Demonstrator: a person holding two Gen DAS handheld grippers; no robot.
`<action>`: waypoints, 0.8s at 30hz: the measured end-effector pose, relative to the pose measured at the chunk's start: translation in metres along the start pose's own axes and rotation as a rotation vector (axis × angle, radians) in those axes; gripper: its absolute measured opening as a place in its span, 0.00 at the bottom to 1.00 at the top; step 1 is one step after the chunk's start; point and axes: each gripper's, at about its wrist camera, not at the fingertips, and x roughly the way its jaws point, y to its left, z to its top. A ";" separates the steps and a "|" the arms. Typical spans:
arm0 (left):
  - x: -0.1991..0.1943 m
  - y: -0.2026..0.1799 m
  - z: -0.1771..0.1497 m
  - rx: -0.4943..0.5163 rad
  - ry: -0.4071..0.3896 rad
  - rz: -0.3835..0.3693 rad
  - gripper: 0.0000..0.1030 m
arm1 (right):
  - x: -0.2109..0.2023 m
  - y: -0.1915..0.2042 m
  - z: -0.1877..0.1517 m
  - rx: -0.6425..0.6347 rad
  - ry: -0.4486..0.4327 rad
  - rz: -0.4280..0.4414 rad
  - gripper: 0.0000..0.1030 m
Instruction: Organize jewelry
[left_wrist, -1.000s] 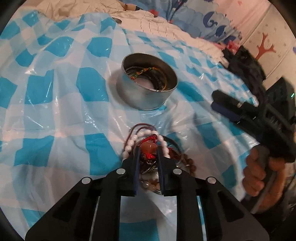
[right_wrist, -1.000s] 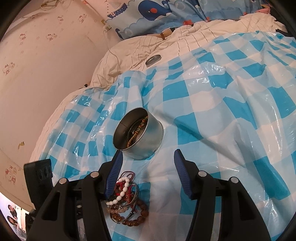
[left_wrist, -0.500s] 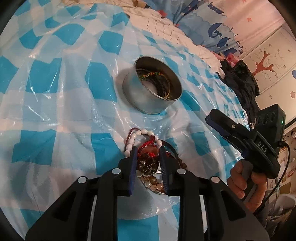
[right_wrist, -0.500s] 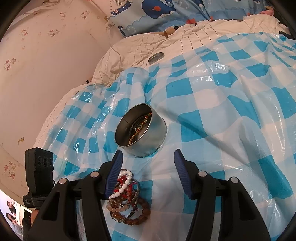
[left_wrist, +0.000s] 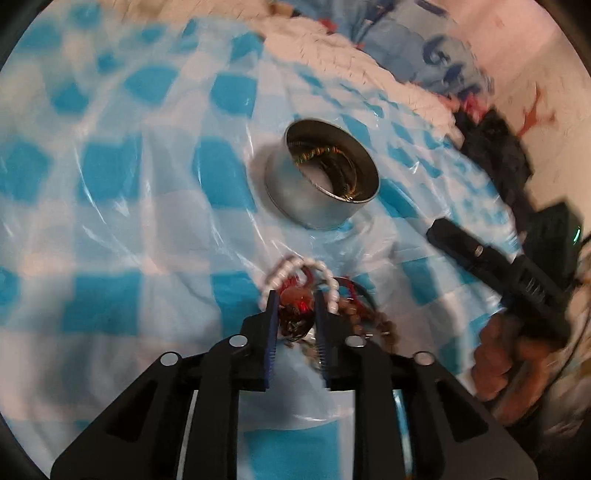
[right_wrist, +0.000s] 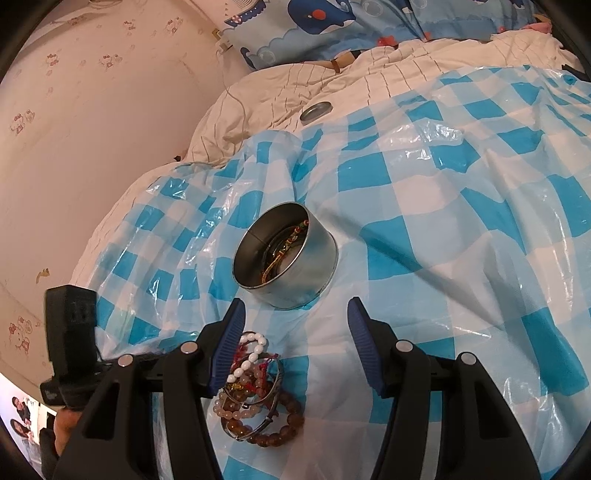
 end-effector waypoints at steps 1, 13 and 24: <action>-0.001 0.005 0.001 -0.027 0.001 -0.015 0.26 | 0.000 0.000 0.000 -0.001 0.000 0.000 0.55; -0.019 0.006 0.002 -0.021 -0.067 -0.006 0.48 | 0.000 0.000 0.000 -0.001 0.000 0.000 0.55; -0.007 -0.040 -0.015 0.331 -0.011 0.180 0.10 | 0.001 0.002 0.000 -0.003 0.004 0.002 0.55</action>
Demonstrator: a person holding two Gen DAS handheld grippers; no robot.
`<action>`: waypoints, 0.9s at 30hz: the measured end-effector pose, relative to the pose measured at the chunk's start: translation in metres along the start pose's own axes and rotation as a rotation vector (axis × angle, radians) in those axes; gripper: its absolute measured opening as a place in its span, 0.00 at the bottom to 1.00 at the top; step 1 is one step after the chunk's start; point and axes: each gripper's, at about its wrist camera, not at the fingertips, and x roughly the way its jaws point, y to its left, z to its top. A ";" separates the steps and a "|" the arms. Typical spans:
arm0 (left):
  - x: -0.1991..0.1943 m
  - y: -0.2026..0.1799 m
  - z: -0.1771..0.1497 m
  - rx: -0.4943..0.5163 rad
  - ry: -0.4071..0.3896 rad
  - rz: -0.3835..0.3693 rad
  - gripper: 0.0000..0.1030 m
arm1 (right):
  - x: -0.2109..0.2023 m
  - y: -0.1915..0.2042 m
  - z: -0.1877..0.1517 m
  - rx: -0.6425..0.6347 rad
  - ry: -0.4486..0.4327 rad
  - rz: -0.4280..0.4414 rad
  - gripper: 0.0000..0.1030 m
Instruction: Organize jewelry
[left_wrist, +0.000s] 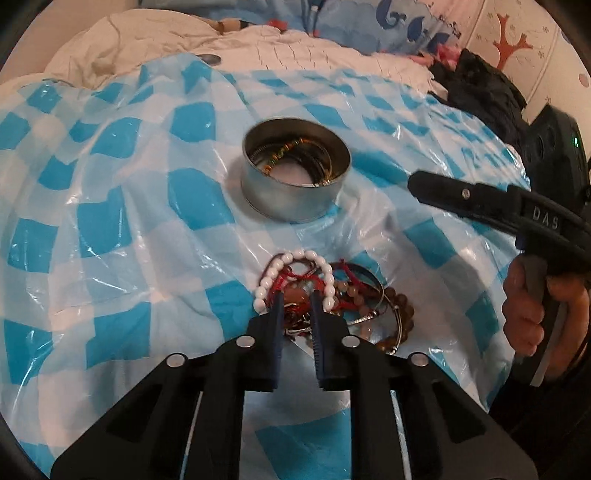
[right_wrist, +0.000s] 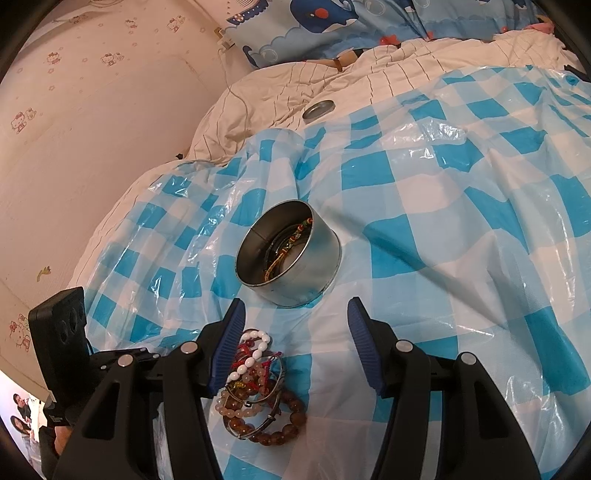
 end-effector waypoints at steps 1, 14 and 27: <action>-0.001 0.000 0.000 0.001 0.004 -0.006 0.10 | 0.000 0.001 0.000 0.000 0.000 0.000 0.55; -0.049 0.056 0.005 -0.329 -0.247 -0.328 0.08 | 0.006 0.022 -0.006 -0.089 0.034 0.047 0.57; -0.054 0.068 0.004 -0.391 -0.277 -0.308 0.08 | 0.054 0.099 -0.053 -0.412 0.140 0.118 0.58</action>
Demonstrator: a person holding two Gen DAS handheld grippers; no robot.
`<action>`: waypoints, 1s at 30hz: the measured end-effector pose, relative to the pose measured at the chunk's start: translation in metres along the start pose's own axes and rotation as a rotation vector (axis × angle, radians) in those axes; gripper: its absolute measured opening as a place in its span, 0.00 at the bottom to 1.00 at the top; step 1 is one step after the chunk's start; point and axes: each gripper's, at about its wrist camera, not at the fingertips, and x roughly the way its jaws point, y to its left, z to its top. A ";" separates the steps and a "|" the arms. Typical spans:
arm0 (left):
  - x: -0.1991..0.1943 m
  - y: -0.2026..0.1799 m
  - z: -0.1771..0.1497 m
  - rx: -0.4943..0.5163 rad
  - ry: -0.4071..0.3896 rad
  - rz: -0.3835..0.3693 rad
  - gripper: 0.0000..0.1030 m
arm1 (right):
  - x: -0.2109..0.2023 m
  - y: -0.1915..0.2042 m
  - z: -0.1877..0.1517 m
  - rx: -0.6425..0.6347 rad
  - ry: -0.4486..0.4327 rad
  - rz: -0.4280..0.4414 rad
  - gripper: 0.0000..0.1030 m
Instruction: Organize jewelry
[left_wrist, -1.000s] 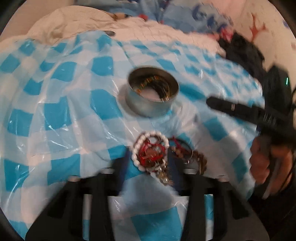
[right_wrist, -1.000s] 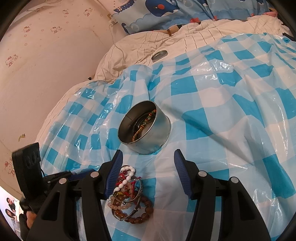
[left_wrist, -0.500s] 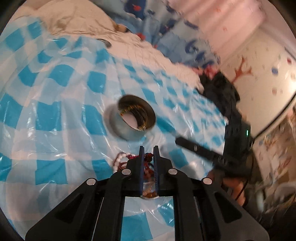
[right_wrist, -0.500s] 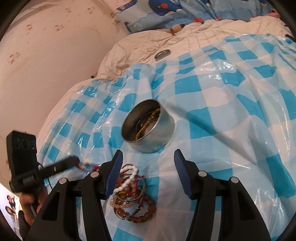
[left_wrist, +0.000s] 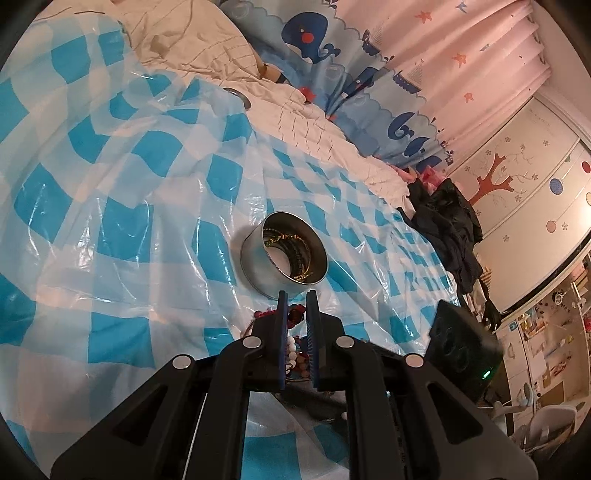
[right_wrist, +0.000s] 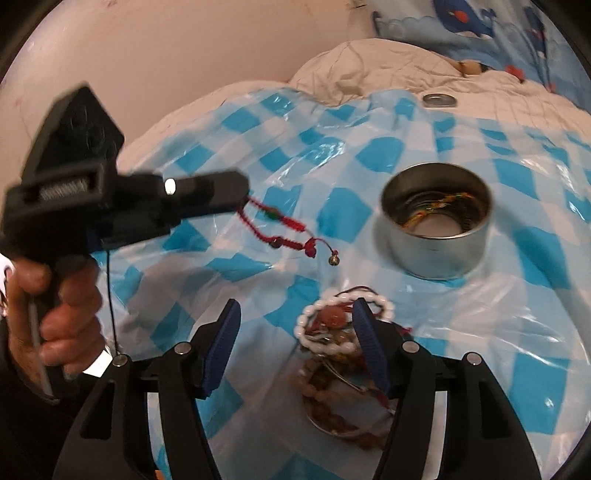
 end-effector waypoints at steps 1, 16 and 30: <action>-0.001 0.001 0.000 -0.003 -0.003 -0.003 0.08 | 0.003 0.000 -0.001 0.001 0.005 -0.004 0.56; -0.003 0.003 0.002 -0.012 -0.011 -0.008 0.08 | -0.029 -0.026 0.007 0.166 -0.111 0.210 0.21; 0.012 -0.013 0.008 -0.005 -0.009 -0.042 0.08 | -0.075 -0.072 0.020 0.338 -0.253 0.323 0.21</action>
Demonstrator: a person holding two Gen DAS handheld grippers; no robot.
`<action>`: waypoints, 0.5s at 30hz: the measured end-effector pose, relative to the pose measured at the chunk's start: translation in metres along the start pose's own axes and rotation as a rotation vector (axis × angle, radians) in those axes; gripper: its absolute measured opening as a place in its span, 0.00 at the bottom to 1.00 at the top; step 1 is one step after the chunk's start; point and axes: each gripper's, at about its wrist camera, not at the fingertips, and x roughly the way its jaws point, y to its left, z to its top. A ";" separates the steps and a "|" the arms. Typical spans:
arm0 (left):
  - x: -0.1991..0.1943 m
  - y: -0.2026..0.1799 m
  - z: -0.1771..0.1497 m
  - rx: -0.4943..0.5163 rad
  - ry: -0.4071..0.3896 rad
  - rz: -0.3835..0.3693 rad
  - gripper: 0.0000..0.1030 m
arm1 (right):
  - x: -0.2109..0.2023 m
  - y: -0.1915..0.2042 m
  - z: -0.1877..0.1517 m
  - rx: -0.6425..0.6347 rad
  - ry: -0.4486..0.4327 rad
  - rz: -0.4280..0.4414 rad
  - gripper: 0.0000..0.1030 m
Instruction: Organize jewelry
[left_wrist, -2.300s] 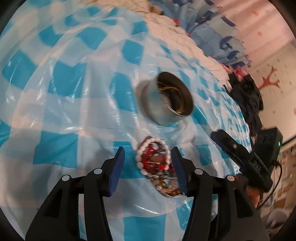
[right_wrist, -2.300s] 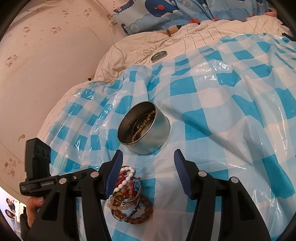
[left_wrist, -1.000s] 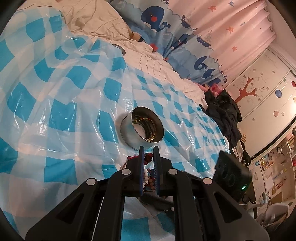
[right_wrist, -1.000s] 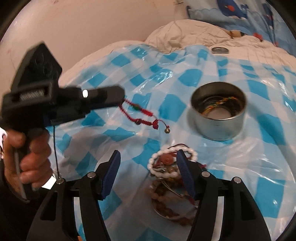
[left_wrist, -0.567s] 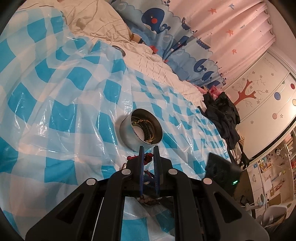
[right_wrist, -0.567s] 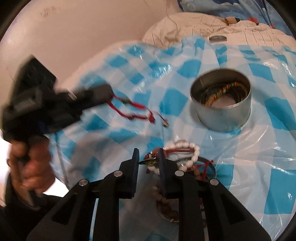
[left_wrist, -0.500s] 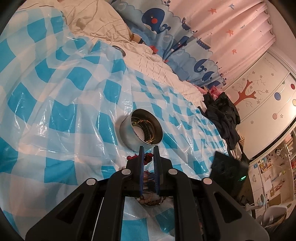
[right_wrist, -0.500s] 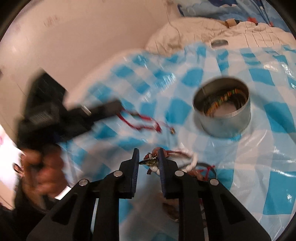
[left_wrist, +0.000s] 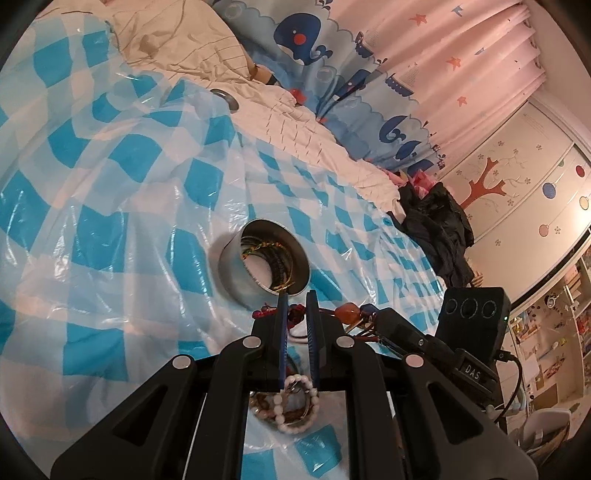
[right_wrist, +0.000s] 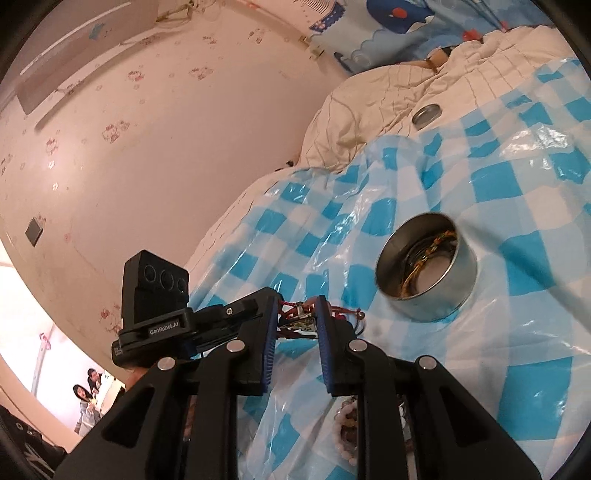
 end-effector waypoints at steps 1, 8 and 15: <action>0.001 -0.002 0.001 -0.002 -0.003 -0.008 0.08 | -0.003 -0.002 0.002 0.014 -0.009 0.000 0.21; 0.017 -0.015 0.015 -0.010 -0.034 -0.073 0.08 | -0.009 -0.009 0.018 0.034 -0.053 -0.029 0.21; 0.062 -0.004 0.035 -0.082 -0.037 -0.010 0.16 | 0.012 -0.020 0.056 0.000 -0.065 -0.117 0.21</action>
